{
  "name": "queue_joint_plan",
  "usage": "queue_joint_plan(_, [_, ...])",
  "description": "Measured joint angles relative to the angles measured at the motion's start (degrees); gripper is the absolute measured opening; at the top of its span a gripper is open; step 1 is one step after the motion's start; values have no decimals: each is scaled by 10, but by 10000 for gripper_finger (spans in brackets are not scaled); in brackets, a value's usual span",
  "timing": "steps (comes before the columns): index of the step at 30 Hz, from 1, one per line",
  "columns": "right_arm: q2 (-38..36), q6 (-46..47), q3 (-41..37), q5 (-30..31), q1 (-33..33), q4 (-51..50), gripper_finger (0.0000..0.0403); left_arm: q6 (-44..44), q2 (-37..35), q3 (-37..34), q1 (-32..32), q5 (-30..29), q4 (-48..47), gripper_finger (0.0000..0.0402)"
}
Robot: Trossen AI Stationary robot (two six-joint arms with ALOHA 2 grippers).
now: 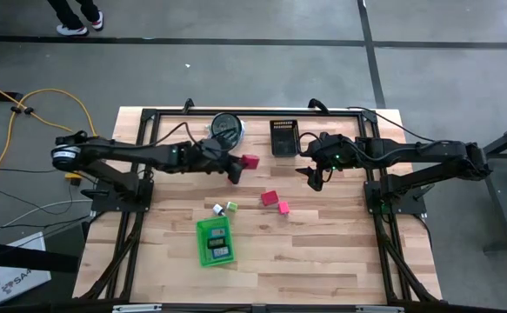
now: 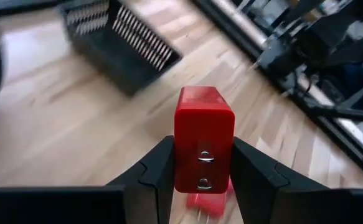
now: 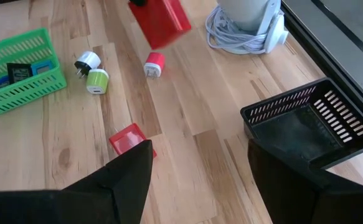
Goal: Pick & Place Office items
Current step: Put the left red charger adapter into the black bin
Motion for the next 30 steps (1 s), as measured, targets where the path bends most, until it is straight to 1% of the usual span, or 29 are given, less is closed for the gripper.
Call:
queue_joint_plan(8, [0,0,0,0,0,0,250,71,70,0,12,40,139,120])
queue_joint_plan(15, [0,0,0,0,0,0,250,164,113,0,5,88,251,120])
queue_joint_plan(30, [0,0,0,0,0,0,250,278,114,0,-47,94,327,120])
